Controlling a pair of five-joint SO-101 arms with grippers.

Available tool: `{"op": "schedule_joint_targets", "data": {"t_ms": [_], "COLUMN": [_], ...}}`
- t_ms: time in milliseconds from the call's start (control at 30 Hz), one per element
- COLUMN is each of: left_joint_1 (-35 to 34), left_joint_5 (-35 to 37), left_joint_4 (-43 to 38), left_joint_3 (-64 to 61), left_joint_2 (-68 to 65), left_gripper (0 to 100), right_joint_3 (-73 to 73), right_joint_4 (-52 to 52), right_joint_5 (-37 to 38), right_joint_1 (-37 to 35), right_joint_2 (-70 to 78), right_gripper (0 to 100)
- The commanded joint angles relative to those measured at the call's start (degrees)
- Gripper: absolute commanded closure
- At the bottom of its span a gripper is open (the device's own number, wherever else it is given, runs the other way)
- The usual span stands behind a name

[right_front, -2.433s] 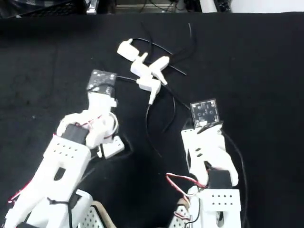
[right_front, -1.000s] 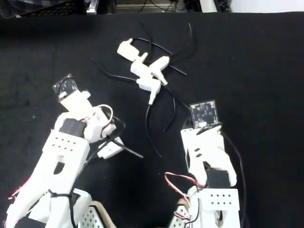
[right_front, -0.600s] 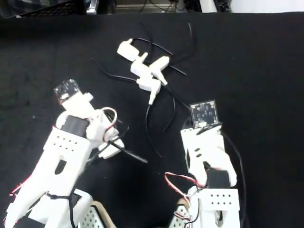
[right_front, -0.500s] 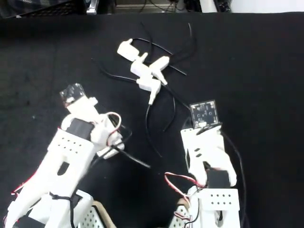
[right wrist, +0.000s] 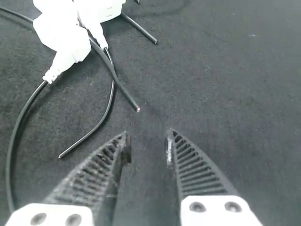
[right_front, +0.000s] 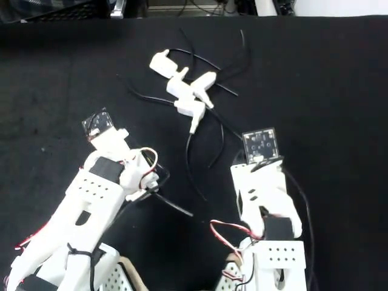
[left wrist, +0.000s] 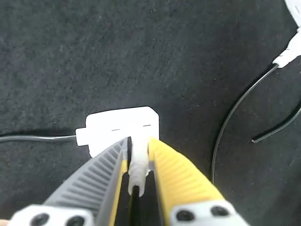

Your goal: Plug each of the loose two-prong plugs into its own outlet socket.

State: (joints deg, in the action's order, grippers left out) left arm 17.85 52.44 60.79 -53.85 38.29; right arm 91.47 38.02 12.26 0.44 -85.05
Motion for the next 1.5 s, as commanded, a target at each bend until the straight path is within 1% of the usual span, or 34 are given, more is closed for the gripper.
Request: {"op": "schedule_joint_targets", "data": {"t_ms": [0,133,367,833,1133,1300,1367,1467], "left_joint_1": [0.5,0.5,0.6,0.1,0.0,-0.1,-1.8,-6.6], "left_joint_5": [0.5,0.5,0.4,0.5,0.1,-3.0,-4.2,-7.3], "left_joint_4": [-1.2,-1.7,-7.6,-7.1,-0.5,3.7,4.6,4.7], "left_joint_3": [-0.3,-0.4,-2.7,-4.8,-3.2,-3.1,-3.1,-3.6], "left_joint_2": [0.0,0.0,0.0,0.0,0.0,0.0,0.0,0.0], "left_gripper": [97,97,97,97,97,97,97,97], "right_joint_3": [-0.2,-0.2,-0.2,-0.1,-0.1,-0.1,-0.1,-0.1], "right_joint_4": [-0.9,-0.8,-0.8,-0.9,-0.9,-1.0,-1.0,-1.0], "right_joint_5": [-0.4,-0.4,-0.5,-0.6,-0.6,-0.7,-0.7,-0.7], "right_joint_1": [0.6,0.6,0.6,0.6,0.7,0.7,0.7,0.7], "right_joint_2": [-0.4,-0.4,-0.4,-0.4,-0.4,-0.4,-0.4,-0.5], "right_gripper": [86.4,86.4,86.4,86.4,86.4,86.4,86.4,86.4]}}
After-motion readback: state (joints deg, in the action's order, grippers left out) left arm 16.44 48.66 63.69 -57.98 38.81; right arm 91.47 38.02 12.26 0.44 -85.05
